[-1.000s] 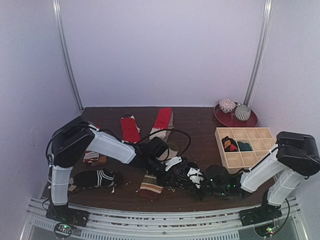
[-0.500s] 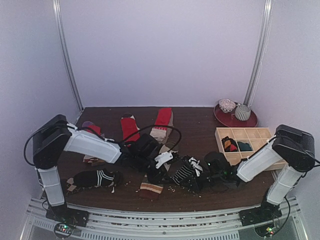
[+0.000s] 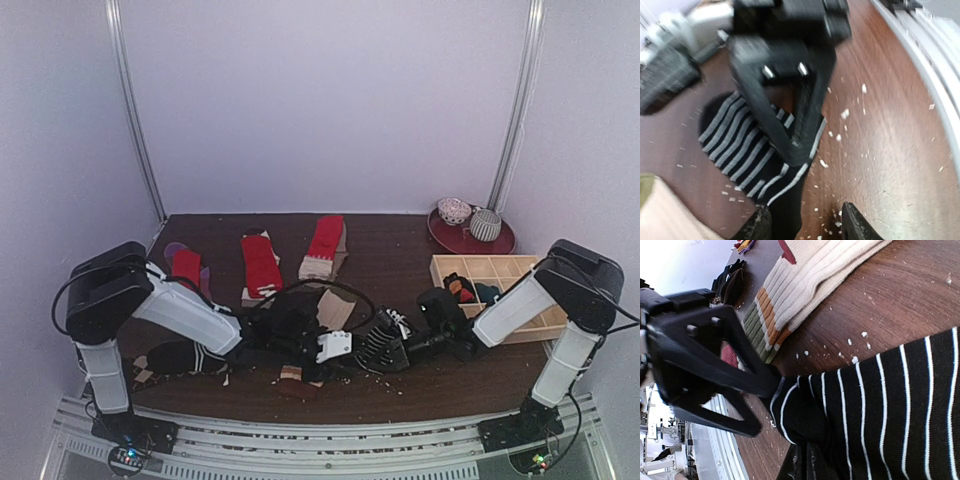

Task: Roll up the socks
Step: Roll a pair of socks at the center of the board.

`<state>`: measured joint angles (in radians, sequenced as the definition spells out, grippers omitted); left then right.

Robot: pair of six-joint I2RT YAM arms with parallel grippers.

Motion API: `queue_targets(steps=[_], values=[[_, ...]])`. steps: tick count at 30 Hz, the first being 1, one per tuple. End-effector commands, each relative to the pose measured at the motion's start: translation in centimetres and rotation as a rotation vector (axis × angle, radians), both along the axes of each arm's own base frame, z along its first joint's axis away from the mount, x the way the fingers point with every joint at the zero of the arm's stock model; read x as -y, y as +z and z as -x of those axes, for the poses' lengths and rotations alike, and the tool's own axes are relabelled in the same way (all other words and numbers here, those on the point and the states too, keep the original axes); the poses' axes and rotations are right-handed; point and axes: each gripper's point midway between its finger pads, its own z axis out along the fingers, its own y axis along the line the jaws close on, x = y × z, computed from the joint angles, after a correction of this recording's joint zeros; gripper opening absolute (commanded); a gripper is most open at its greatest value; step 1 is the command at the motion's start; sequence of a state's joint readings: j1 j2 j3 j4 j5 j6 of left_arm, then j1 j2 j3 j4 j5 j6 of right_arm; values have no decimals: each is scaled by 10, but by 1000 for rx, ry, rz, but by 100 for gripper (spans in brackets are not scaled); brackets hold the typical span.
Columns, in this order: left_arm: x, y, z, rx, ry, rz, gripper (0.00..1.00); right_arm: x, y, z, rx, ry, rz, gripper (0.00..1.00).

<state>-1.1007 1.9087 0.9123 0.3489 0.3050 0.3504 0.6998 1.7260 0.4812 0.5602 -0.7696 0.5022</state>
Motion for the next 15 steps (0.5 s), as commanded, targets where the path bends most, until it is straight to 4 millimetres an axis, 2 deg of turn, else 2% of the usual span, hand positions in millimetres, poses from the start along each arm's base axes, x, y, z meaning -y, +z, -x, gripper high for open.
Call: queue_targets(steps=[1,4,9,12,15], values=[[17,10,-5,72,-46,108,48,60,-70,48,-271,-41,314,3],[23,14,-12,110,-30,142,48,62,-72,49,-277,-36,316,3],[27,19,-12,149,-51,183,48,65,-74,52,-282,-37,317,3],[29,10,-11,147,-71,155,48,67,-75,54,-289,-39,315,3],[28,-7,-8,126,-100,104,43,67,-75,54,-292,-38,314,3]])
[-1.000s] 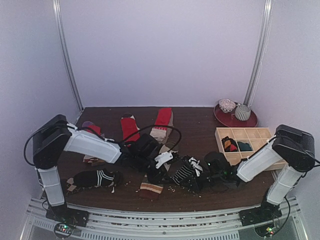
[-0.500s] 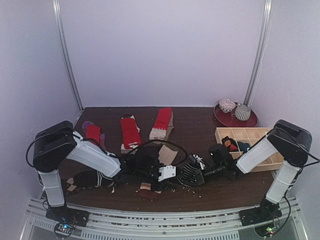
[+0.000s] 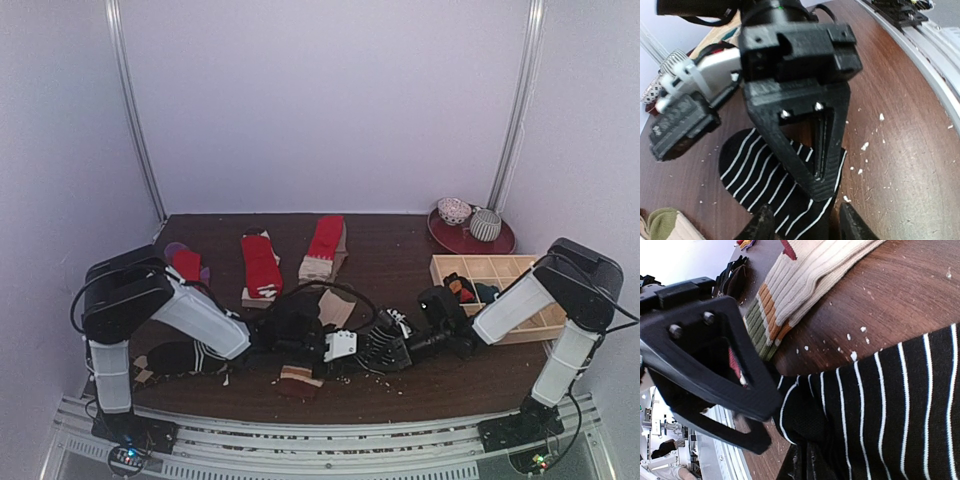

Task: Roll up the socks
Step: Roll a pair of socks at the center of the board.

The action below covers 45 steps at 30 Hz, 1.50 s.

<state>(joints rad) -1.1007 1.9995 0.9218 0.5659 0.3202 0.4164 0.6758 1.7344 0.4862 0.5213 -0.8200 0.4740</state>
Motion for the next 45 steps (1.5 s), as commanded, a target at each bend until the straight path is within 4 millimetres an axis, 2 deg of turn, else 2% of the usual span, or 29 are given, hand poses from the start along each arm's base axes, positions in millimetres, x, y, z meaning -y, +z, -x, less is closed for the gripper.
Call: queue_targets(steps=[1,6,14,17,21,24,26,29,33,35,39,42,45], values=[[4,-17,4,10,-59,-33,41,62,-72,50,-258,-59,319,3],[1,-31,8,-21,-81,-79,33,63,-71,52,-263,-58,316,3],[5,-41,15,-129,-97,-155,1,57,-67,46,-250,-67,285,4],[-1,-51,16,-215,-53,-218,0,52,-58,39,-204,-59,250,6],[-18,-75,12,-408,91,-345,0,43,-23,17,-40,-80,179,15],[-36,-93,22,-588,165,-441,0,43,16,0,153,-143,100,21],[-45,-97,30,-675,187,-472,0,45,45,-6,286,-194,8,24],[-60,-106,39,-812,252,-537,0,51,77,-2,510,-254,-75,30],[-72,-116,51,-928,282,-622,0,48,93,10,755,-234,-52,33],[-75,-119,58,-978,279,-636,0,41,96,16,847,-189,-37,33],[-83,-128,67,-1057,271,-664,0,30,86,22,1017,-71,65,34],[-89,-134,69,-1090,272,-676,0,29,76,18,1105,-29,144,35],[-91,-136,67,-1100,278,-678,0,19,66,15,1133,38,200,35]])
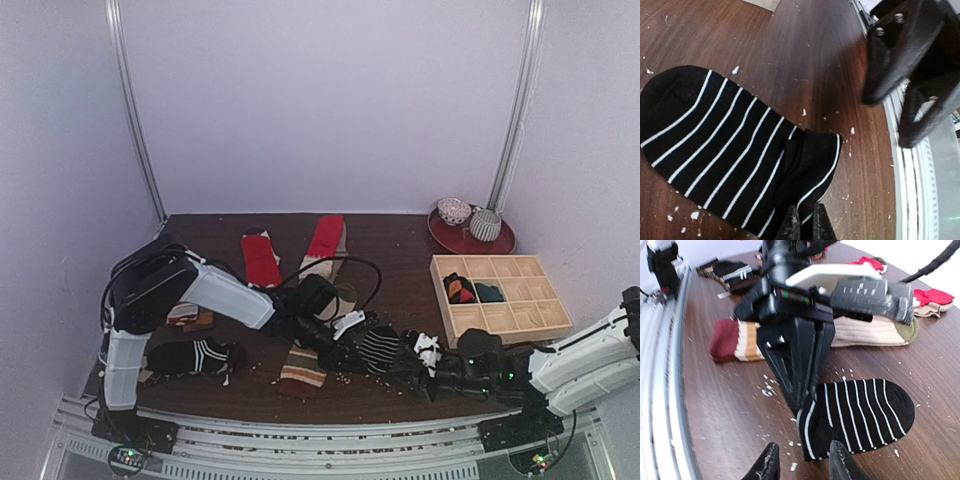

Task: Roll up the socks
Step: Roll a pair of socks at the center of the board.

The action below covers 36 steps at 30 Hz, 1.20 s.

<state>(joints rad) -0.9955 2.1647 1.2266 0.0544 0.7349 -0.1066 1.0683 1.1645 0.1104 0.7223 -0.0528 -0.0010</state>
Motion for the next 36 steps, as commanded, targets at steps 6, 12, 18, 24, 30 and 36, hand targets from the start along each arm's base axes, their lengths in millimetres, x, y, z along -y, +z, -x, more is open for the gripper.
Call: queue_targets(steps=[6,12,18,24,30,36], values=[[-89,-100,55,-275,24,-463,0,-26,-7,-19,152,46,133,35],[-90,-102,53,-271,27,-464,0,-35,-22,-17,100,76,161,32],[-91,-102,52,-267,28,-468,0,-33,-39,-14,2,47,178,24],[-88,-98,48,-248,34,-459,0,-29,-61,-16,-123,-8,225,10],[-74,-83,29,-155,52,-409,8,-21,-76,-12,-302,-74,186,5],[-49,-12,-30,213,170,-234,51,-3,-98,-7,-648,-125,136,4]])
